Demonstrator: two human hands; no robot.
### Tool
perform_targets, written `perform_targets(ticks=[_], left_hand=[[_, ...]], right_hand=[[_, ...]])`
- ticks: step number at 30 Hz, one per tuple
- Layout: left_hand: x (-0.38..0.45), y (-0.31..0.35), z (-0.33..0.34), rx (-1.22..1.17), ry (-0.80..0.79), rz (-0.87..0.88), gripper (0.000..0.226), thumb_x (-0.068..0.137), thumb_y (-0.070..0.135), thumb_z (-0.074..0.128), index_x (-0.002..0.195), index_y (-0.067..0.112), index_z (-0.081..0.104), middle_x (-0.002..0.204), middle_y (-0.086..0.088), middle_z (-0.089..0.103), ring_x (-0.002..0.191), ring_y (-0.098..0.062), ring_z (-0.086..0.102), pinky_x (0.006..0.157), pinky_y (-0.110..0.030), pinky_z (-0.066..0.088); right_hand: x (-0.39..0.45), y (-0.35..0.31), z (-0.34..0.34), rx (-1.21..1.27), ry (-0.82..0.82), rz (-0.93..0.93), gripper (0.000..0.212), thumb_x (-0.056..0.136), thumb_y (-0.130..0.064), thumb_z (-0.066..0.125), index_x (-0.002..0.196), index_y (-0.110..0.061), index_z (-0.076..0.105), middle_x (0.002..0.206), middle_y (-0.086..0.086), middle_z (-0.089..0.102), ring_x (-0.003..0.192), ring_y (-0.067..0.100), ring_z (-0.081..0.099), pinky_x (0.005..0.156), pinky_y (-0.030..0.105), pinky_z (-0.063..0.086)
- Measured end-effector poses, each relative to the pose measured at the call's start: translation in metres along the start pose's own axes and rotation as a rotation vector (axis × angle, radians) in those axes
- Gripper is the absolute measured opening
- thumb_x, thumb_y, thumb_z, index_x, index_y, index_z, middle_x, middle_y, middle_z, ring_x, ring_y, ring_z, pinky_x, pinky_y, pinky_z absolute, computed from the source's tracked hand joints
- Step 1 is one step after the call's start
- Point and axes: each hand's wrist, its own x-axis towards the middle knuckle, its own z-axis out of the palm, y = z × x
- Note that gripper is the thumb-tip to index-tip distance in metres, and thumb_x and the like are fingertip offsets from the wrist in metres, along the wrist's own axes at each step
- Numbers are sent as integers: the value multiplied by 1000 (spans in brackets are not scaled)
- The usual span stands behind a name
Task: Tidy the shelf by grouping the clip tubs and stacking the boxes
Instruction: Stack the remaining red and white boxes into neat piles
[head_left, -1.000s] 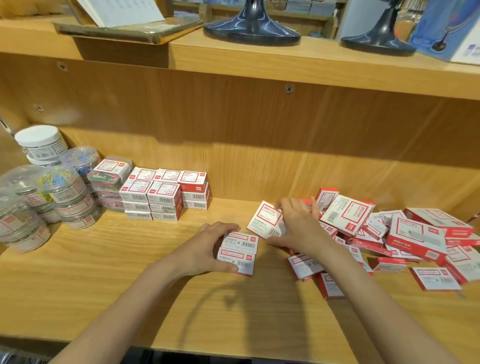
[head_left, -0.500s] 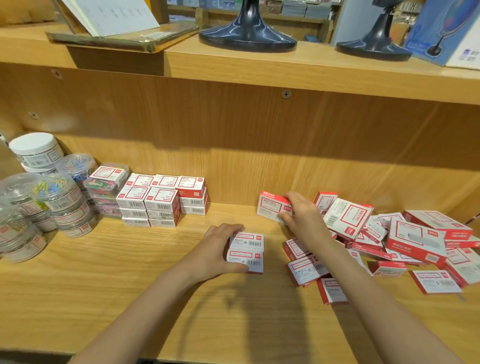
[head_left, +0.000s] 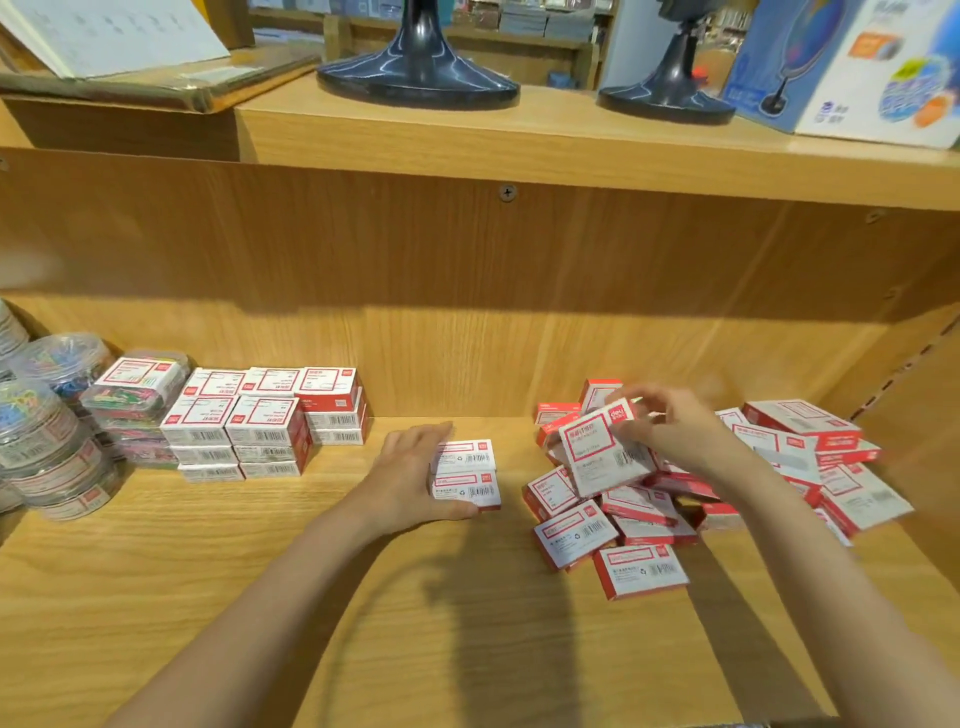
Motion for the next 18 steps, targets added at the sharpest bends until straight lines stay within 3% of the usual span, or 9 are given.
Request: perform_targets(ticks=[2, 4, 8, 9, 11, 14, 18], left_hand=[[4, 0, -4, 26, -31, 16, 125, 39, 79, 49, 144, 17, 23, 143, 3, 33, 128, -17, 24, 105, -28, 22], [7, 2, -4, 24, -25, 39, 120, 40, 77, 52, 141, 18, 29, 136, 3, 41, 123, -17, 29, 102, -29, 27], [4, 3, 2, -52, 77, 107, 97, 59, 44, 83, 138, 16, 34, 134, 1, 43, 123, -18, 35, 97, -23, 27], [3, 3, 3, -58, 112, 134, 93, 61, 39, 83, 137, 15, 35, 133, 1, 44, 122, -17, 38, 97, -22, 29], [-2, 5, 5, -49, 187, 219, 80, 66, 32, 81, 132, 15, 40, 126, 1, 46, 117, -17, 44, 95, -25, 34], [-10, 9, 9, -33, 259, 311, 63, 73, 20, 76, 127, 15, 45, 118, 2, 47, 105, -7, 47, 88, -18, 37], [-8, 8, 13, -44, 250, 322, 64, 73, 18, 76, 129, 13, 46, 121, 2, 47, 102, -2, 43, 87, -7, 29]], right_hand=[[-7, 10, -2, -174, 60, 9, 17, 83, -13, 65, 99, -15, 63, 80, 3, 60, 76, 19, 54, 65, 30, 41], [-12, 17, 3, -358, 125, -2, 20, 84, -16, 64, 103, -11, 61, 82, -2, 54, 81, 19, 53, 61, 25, 37], [-13, 19, 19, -656, 317, -268, 25, 84, -18, 64, 107, -10, 63, 112, 8, 55, 106, 27, 47, 86, 35, 38], [-13, 15, 20, -614, 270, -349, 23, 83, -18, 65, 106, -12, 64, 112, 6, 57, 105, 25, 46, 88, 35, 37], [-16, 6, 23, -486, -2, -484, 21, 83, -18, 66, 104, -18, 67, 110, -1, 58, 101, 15, 41, 90, 31, 36], [-26, 7, 26, -508, -359, -480, 28, 82, -29, 68, 110, -30, 66, 111, -9, 53, 102, 10, 36, 90, 27, 34], [-32, 10, 34, -800, -398, -499, 51, 82, -32, 65, 128, -46, 47, 116, -8, 36, 100, 11, 27, 82, 30, 27]])
